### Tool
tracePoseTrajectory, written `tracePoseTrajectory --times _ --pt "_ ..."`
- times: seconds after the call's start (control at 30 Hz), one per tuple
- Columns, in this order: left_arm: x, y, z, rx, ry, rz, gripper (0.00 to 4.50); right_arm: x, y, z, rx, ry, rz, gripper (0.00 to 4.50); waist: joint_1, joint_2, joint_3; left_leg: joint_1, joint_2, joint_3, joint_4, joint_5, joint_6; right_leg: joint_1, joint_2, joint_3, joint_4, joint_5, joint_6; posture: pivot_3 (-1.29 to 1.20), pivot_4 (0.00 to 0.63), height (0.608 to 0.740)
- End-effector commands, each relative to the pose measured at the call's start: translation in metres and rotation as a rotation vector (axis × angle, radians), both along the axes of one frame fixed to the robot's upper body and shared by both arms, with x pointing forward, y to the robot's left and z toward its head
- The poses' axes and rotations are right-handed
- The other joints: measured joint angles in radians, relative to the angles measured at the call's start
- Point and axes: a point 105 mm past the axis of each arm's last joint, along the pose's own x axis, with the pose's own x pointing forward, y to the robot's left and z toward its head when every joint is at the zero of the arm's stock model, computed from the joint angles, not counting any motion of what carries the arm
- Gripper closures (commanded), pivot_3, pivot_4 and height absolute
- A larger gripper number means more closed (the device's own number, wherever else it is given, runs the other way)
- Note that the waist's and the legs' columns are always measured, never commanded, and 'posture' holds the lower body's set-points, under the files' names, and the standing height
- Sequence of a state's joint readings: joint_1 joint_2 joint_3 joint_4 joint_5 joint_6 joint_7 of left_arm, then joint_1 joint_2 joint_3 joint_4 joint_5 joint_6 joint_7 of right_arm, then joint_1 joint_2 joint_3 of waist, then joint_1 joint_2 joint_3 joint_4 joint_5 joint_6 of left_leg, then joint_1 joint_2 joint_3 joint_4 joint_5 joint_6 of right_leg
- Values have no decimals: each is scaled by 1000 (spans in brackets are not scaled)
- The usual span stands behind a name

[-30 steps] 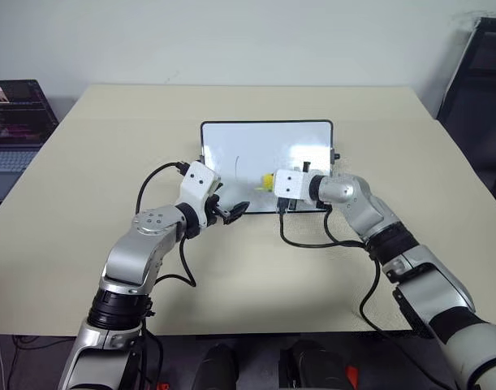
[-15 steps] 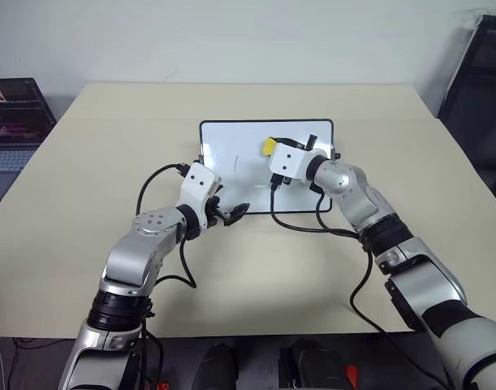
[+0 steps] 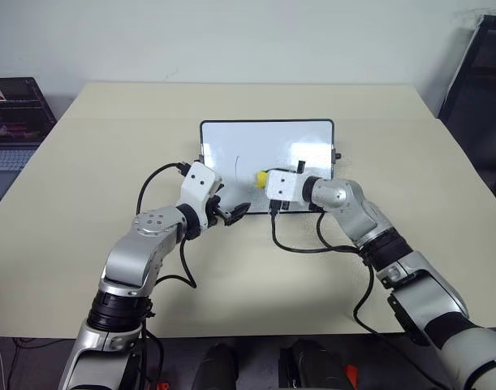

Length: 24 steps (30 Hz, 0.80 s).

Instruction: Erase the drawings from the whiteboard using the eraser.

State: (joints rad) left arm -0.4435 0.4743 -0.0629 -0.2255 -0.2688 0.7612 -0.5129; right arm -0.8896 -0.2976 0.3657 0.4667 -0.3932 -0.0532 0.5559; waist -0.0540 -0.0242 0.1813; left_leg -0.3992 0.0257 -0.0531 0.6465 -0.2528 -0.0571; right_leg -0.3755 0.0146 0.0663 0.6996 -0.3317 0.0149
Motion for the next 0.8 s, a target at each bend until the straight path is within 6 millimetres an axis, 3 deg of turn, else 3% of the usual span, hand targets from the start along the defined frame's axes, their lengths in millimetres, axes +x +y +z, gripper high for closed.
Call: tracePoseTrajectory --times 0.03,0.23,0.53,0.8 --pt "-1 -1 13 -9 -52 -4 0 -7 -3 39 212 23 -5 3308 0 0 0 0 0 0 0 0 -1 0 0 0 0 0 0 0 150 740" --pt "0 1 16 -31 -65 14 0 -36 -9 46 456 241 8 3315 6 0 0 -1 1 0 -1 -1 1 -1 0 0 -2 0 0 0 150 740" --pt "-4 17 15 -79 -67 108 0 -88 -22 25 596 457 37 3319 16 0 0 -1 0 -1 -1 -2 2 0 0 -1 -1 0 0 0 150 740" --pt "-6 44 18 -103 -80 230 0 -94 -16 8 580 460 38 3320 16 0 0 0 0 -1 0 -1 2 0 0 0 -1 0 0 0 150 740"
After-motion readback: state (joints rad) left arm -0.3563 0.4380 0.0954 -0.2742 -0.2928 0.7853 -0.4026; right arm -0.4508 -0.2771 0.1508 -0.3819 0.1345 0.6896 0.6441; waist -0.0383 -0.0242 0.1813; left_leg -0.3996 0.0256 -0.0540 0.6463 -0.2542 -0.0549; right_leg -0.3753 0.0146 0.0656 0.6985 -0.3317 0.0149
